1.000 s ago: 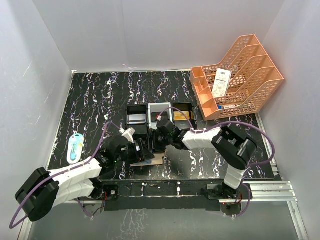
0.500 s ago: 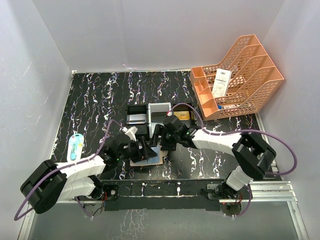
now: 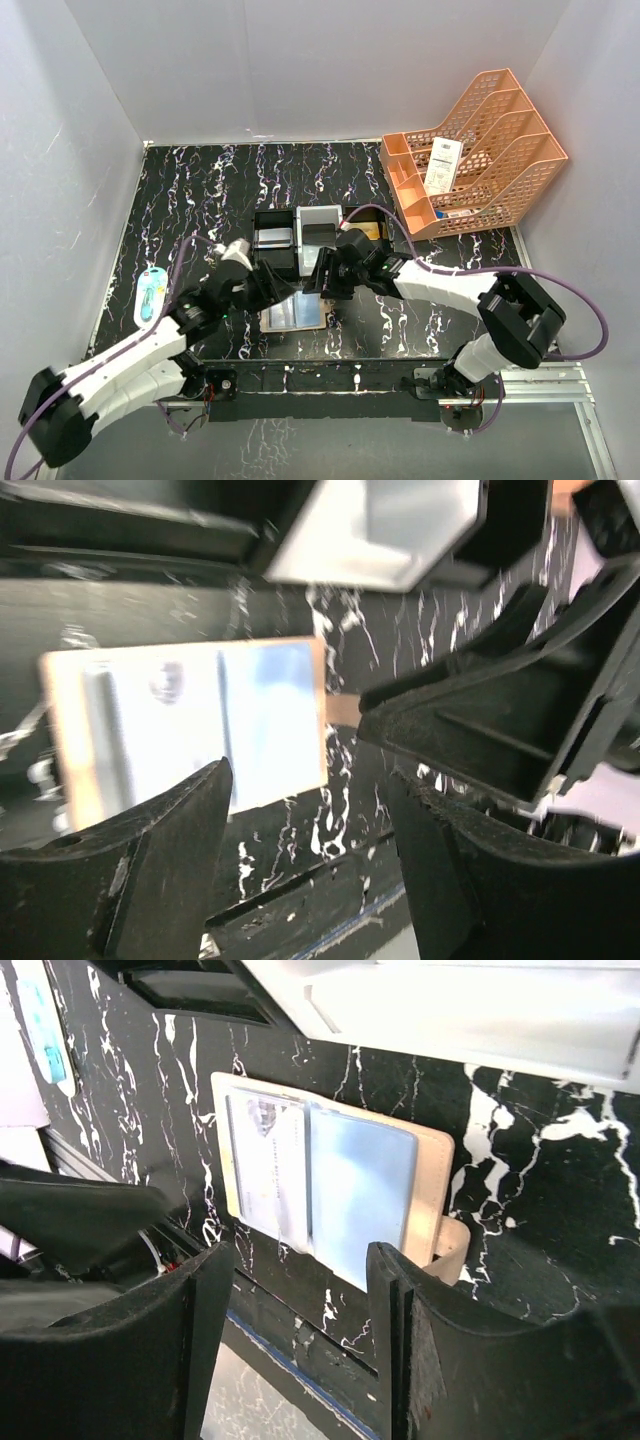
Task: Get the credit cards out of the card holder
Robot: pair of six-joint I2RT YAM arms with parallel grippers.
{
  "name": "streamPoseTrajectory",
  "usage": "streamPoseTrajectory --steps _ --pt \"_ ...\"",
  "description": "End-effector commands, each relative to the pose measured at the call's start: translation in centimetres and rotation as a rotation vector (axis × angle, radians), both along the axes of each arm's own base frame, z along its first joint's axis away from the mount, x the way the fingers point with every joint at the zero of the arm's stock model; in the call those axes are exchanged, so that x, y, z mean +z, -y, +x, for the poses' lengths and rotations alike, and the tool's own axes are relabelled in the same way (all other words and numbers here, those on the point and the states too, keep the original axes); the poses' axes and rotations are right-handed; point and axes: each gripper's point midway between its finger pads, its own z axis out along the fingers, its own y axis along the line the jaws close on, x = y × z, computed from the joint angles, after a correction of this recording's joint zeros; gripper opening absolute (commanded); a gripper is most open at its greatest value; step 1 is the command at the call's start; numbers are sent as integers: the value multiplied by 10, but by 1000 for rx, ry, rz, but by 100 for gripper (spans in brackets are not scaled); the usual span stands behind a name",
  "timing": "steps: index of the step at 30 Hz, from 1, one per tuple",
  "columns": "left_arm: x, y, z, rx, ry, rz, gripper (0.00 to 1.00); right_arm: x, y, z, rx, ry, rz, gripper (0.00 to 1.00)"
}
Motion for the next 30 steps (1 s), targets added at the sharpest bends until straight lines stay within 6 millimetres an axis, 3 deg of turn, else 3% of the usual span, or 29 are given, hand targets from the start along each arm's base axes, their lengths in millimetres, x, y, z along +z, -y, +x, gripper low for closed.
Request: streamPoseTrajectory --steps 1,4,11,15,21,25,30 --pt "-10 -91 -6 307 -28 286 64 27 -29 8 63 84 75 53" --pt "-9 -107 -16 357 -47 298 65 27 -43 7 100 106 31 53" --pt "-11 -130 -27 424 -107 395 66 4 -66 2 124 121 -141 49" --pt "-5 -132 -25 438 -91 395 67 -17 -71 0 134 127 -271 47" --pt "-6 -133 -26 440 -88 380 67 -31 -76 0 138 127 -373 42" --pt "-7 -134 -27 441 -90 381 67 -40 -75 0 165 139 -443 29" --pt "-6 -131 -26 433 -87 375 67 -36 -74 2 152 152 -460 11"
